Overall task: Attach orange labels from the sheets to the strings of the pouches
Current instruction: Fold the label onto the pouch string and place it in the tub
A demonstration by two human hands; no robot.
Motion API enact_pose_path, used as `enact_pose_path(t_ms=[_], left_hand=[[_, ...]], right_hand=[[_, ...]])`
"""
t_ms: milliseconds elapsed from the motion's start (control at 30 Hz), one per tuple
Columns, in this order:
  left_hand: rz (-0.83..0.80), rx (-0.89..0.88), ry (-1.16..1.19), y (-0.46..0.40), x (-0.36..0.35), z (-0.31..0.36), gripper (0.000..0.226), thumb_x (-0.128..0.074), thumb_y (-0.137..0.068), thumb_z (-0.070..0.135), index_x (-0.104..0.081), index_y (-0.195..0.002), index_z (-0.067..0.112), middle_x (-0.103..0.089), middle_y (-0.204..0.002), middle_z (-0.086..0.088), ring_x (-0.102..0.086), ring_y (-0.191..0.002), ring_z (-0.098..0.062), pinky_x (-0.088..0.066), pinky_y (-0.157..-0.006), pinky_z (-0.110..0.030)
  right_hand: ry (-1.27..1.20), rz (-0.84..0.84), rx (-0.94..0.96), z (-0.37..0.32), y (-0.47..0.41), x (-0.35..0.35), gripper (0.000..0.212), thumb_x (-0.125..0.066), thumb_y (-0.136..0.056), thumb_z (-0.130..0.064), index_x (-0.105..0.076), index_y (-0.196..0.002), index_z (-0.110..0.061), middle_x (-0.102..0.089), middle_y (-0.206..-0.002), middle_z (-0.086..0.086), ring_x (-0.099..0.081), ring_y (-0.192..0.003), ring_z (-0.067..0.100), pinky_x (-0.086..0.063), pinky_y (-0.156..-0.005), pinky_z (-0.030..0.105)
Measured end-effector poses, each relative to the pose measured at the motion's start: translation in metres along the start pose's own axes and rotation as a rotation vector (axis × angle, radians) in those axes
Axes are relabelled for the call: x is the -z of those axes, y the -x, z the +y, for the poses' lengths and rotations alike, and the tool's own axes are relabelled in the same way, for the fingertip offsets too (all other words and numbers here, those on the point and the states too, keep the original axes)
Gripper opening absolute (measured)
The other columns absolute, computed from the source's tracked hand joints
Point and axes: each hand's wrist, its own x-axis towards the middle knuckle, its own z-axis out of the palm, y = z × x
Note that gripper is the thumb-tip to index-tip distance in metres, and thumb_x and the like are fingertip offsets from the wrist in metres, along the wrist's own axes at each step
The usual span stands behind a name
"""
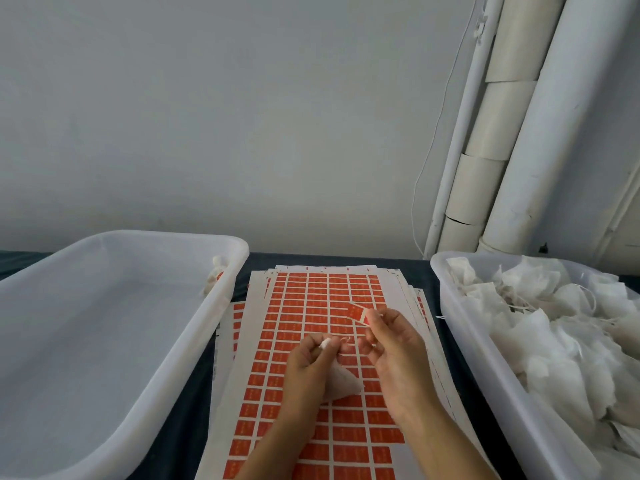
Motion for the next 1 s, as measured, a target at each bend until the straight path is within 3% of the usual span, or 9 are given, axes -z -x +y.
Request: enact_pose_path(t_ms=[100, 200, 467, 667, 767, 1000], left_hand=[[0.034, 0.03, 0.038, -0.002, 0.0, 0.001, 0.011, -0.064, -0.087, 0.026, -0.07, -0.085, 0.018, -0.071, -0.08, 0.004, -0.067, -0.083, -0.018, -0.059, -0.076, -0.032], [0.021, 0.031, 0.025, -0.002, 0.001, 0.002, 0.012, -0.066, -0.085, 0.027, -0.071, -0.089, 0.017, -0.072, -0.088, 0.0, -0.068, -0.087, -0.02, -0.059, -0.078, -0.035], [0.017, -0.009, 0.042, 0.001, 0.003, 0.005, 0.009, -0.067, -0.085, 0.02, -0.072, -0.089, 0.025, -0.072, -0.09, 0.011, -0.069, -0.087, -0.01, -0.058, -0.075, -0.027], [-0.017, -0.015, 0.051, 0.003, 0.003, 0.006, 0.007, -0.066, -0.085, 0.019, -0.073, -0.086, 0.02, -0.073, -0.084, 0.006, -0.069, -0.084, -0.01, -0.055, -0.068, -0.021], [0.002, 0.003, 0.038, 0.002, 0.002, 0.005, 0.007, -0.066, -0.085, 0.022, -0.073, -0.086, 0.02, -0.073, -0.085, 0.004, -0.07, -0.084, -0.012, -0.054, -0.065, -0.021], [-0.003, 0.096, 0.071, 0.0, 0.002, 0.007, 0.019, -0.066, -0.085, 0.028, -0.071, -0.095, 0.013, -0.072, -0.093, -0.007, -0.069, -0.09, -0.022, -0.057, -0.084, -0.04]], right_hand=[[-0.087, 0.045, -0.06, 0.012, 0.0, -0.002, 0.029, -0.069, -0.071, -0.029, -0.067, -0.094, -0.01, -0.069, -0.077, 0.003, -0.067, -0.07, 0.016, -0.054, -0.063, 0.022], [-0.045, 0.099, -0.077, 0.024, 0.0, -0.001, 0.023, -0.069, -0.076, -0.024, -0.068, -0.096, -0.012, -0.072, -0.08, 0.001, -0.07, -0.073, 0.016, -0.054, -0.061, 0.022], [-0.014, 0.067, -0.129, 0.032, 0.001, 0.004, 0.033, -0.069, -0.067, -0.034, -0.071, -0.094, -0.014, -0.073, -0.085, 0.004, -0.07, -0.081, 0.019, -0.055, -0.065, 0.024], [-0.052, 0.03, -0.13, 0.033, 0.002, 0.008, 0.037, -0.067, -0.07, -0.036, -0.068, -0.098, -0.012, -0.072, -0.093, 0.004, -0.069, -0.088, 0.022, -0.056, -0.078, 0.034], [-0.099, 0.038, -0.138, 0.035, 0.003, 0.007, 0.031, -0.066, -0.071, -0.032, -0.069, -0.094, -0.011, -0.071, -0.088, 0.008, -0.067, -0.086, 0.025, -0.056, -0.076, 0.034], [-0.043, 0.024, -0.111, 0.04, 0.006, 0.004, 0.024, -0.068, -0.072, -0.029, -0.071, -0.088, -0.011, -0.072, -0.084, 0.008, -0.067, -0.085, 0.026, -0.055, -0.071, 0.03]])
